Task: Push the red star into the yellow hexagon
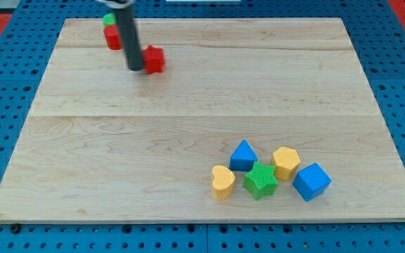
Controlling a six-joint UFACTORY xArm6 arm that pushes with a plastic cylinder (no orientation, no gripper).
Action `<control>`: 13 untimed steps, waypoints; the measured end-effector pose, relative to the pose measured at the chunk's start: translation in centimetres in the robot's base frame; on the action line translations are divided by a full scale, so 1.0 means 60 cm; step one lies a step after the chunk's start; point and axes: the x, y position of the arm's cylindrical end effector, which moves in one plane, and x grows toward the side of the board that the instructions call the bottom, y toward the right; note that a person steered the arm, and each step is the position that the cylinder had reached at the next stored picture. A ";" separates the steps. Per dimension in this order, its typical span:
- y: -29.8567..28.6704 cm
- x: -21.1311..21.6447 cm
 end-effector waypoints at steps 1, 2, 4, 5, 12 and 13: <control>-0.045 -0.047; -0.043 -0.073; 0.253 -0.039; 0.159 0.025; 0.140 -0.186; 0.205 -0.062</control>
